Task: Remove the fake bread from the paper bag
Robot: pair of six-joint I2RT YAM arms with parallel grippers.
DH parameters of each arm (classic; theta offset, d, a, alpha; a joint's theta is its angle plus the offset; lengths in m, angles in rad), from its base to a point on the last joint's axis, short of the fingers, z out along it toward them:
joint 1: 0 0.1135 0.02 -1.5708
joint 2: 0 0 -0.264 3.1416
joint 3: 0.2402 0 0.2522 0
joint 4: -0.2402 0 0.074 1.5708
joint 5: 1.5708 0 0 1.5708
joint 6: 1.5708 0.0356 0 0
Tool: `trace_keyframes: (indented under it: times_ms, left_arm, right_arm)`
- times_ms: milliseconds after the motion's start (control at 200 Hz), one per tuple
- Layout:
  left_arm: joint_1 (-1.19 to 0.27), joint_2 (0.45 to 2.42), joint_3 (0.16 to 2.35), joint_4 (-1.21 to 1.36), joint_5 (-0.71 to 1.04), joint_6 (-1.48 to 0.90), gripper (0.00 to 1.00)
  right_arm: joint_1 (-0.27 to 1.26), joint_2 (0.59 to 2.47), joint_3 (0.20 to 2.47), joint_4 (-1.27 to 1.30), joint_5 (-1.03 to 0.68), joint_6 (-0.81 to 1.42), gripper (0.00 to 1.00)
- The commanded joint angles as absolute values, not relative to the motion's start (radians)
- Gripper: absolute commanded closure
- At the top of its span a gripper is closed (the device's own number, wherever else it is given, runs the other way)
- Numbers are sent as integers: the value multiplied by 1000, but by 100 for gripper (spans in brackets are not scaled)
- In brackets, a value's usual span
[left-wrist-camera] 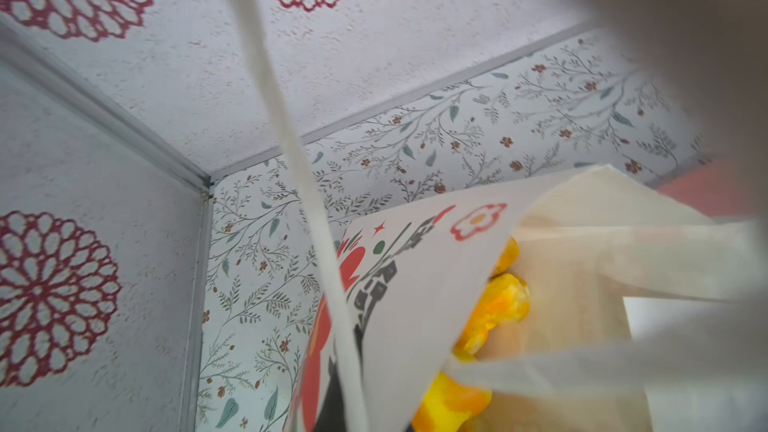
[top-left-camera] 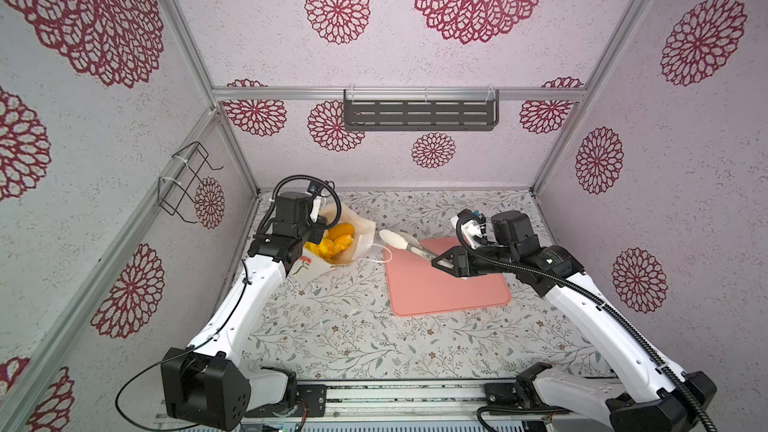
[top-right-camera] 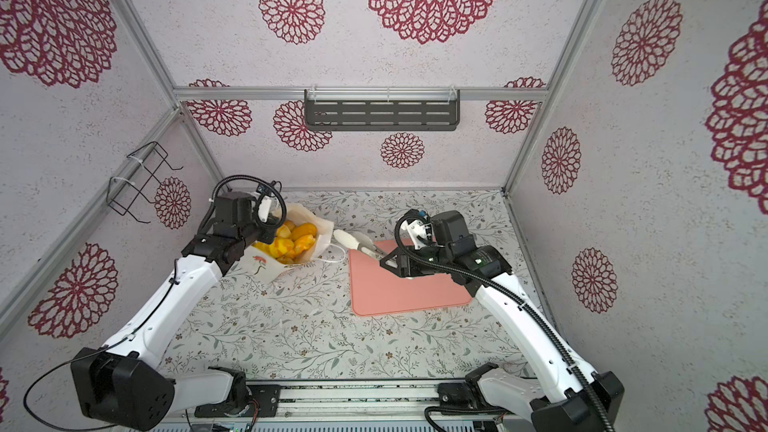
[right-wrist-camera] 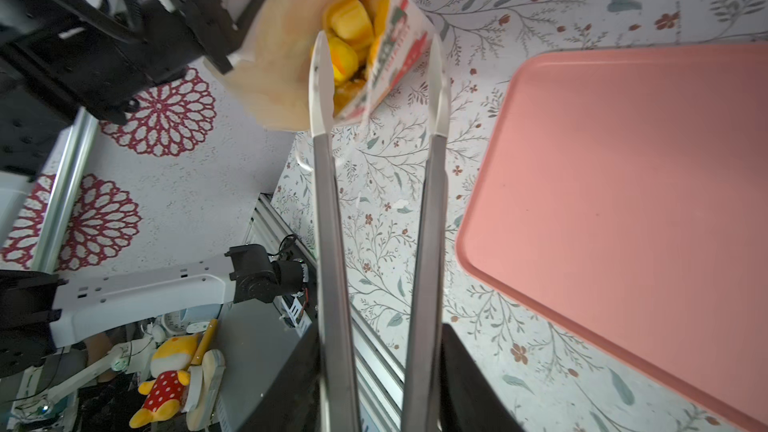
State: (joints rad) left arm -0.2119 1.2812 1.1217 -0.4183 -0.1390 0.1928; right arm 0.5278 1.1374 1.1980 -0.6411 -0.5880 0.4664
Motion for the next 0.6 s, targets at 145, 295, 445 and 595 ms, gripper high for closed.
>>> trace_keyframes:
  times_ms: [145, 295, 445, 595]
  left_arm:
    - [-247, 1158, 1024, -290, -85, 270, 100]
    - [-244, 1200, 1034, -256, -184, 327, 100]
    - [-170, 1299, 1119, -216, -194, 354, 100]
    - [-133, 1397, 1206, -168, -199, 426, 100]
  right_arm:
    - [624, 1155, 1339, -676, -510, 508, 57]
    - [630, 1155, 1398, -769, -462, 458, 57]
    - [629, 1169, 1465, -854, -413, 409, 57]
    - [628, 1164, 1477, -896, -387, 387, 56]
